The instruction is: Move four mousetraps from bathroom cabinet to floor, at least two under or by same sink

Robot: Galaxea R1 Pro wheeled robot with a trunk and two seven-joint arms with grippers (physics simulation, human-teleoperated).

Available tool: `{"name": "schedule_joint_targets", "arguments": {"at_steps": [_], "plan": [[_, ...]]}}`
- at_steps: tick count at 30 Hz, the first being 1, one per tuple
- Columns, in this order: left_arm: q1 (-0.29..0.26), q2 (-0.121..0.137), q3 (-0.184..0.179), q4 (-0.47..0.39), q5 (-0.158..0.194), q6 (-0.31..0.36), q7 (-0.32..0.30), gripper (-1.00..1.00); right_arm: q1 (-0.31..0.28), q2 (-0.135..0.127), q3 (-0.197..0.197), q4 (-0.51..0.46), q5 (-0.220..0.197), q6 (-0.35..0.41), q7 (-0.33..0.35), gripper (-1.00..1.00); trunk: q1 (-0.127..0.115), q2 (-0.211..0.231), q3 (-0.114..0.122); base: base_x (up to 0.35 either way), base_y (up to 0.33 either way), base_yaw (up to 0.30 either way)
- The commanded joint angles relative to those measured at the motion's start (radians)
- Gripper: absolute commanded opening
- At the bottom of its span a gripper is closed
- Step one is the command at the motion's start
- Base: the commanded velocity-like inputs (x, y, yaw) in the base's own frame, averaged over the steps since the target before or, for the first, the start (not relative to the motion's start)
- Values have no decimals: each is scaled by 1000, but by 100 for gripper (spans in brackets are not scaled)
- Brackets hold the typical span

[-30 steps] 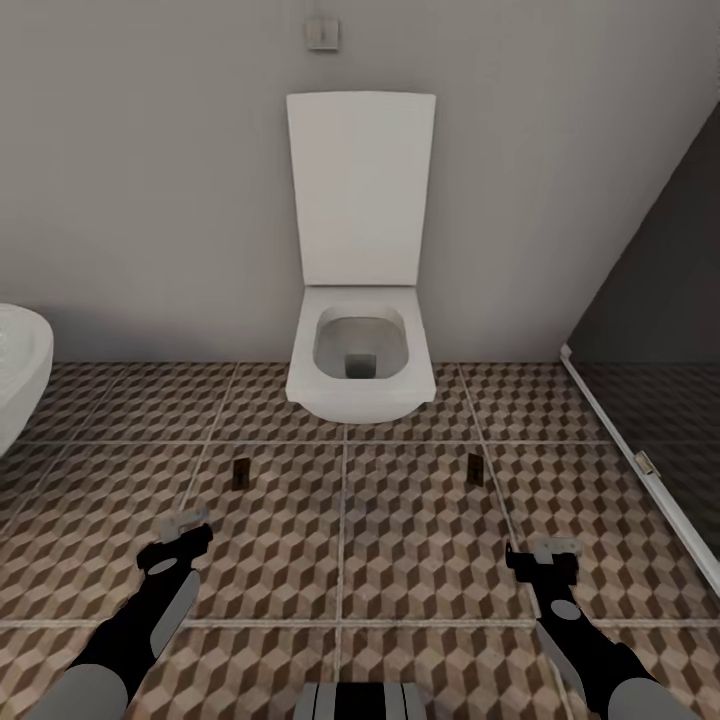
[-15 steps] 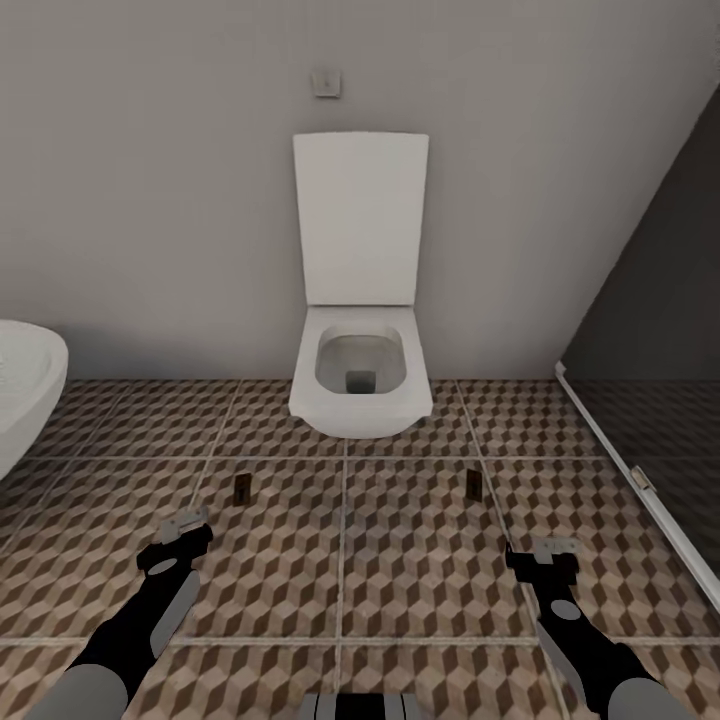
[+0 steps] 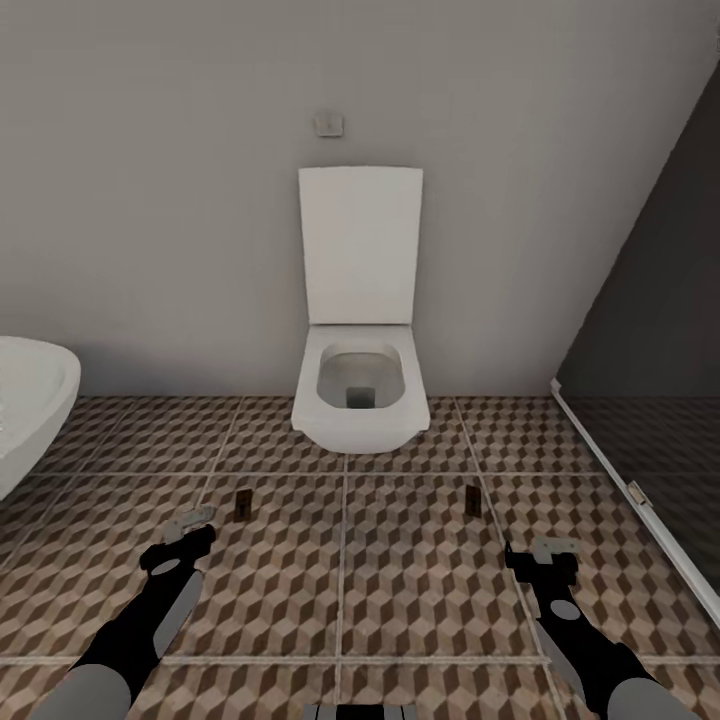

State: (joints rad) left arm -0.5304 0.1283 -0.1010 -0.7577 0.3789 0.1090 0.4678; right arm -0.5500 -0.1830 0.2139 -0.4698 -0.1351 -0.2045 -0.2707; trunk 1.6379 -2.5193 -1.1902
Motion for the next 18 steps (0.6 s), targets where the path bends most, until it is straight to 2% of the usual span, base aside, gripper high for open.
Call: {"name": "schedule_joint_targets", "arguments": {"at_steps": [1,14,18], "plan": [[0,1,-6,-2,5,5,9,100,-1,-1,8,0,-11,-4,-6,100,-1,0,3,0,0,0],[0,-3,-6,1,5,5,8,100,-1,0,9,0,-13,-2,-4,100,-6,3,53,0,0,0],[0,-2,-7,41,5,3,3,100,-1,1,9,2,-18,0,-3,100,-8,4,69,0,0,0]]}}
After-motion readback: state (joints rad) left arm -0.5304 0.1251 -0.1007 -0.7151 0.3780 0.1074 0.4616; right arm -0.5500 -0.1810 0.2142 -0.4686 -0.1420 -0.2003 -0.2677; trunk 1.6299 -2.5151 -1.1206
